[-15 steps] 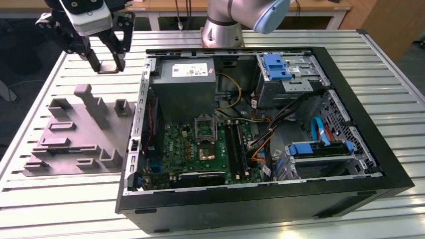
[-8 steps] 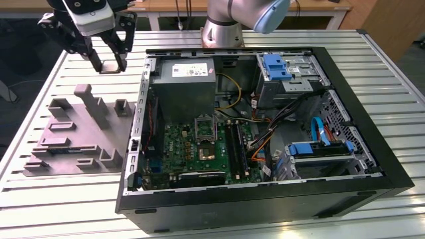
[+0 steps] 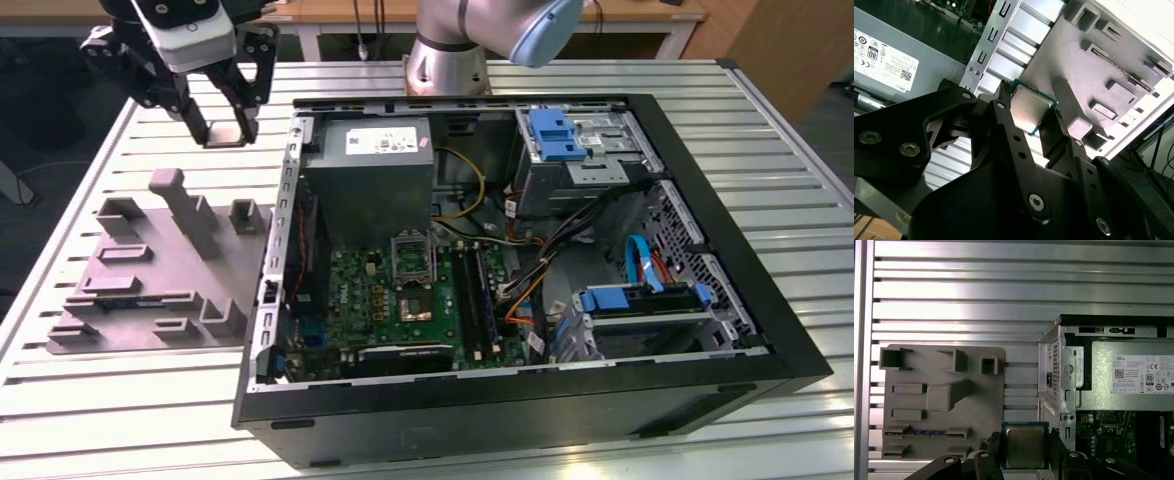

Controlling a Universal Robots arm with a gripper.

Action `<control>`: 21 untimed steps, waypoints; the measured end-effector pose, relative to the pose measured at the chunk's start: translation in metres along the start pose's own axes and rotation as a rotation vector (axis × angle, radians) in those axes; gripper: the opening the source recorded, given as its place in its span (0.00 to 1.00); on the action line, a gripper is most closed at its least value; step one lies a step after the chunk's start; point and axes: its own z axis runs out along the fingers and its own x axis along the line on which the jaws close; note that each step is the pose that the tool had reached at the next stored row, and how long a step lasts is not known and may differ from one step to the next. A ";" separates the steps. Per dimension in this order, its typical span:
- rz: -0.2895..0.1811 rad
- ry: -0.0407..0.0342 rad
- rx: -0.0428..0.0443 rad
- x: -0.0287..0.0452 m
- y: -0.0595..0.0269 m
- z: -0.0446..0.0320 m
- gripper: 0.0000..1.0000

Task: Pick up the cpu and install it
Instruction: 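Pick up the cpu and move it towards the insertion slot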

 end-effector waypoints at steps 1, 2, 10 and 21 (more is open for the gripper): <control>0.000 0.0000 0.0001 -0.0004 0.0000 0.0000 0.47; 0.000 0.0000 0.0000 -0.0007 0.0000 0.0000 0.47; 0.000 0.0001 0.0001 -0.0038 0.0000 0.0000 0.47; 0.000 0.0000 0.0000 -0.0082 0.0001 0.0001 0.47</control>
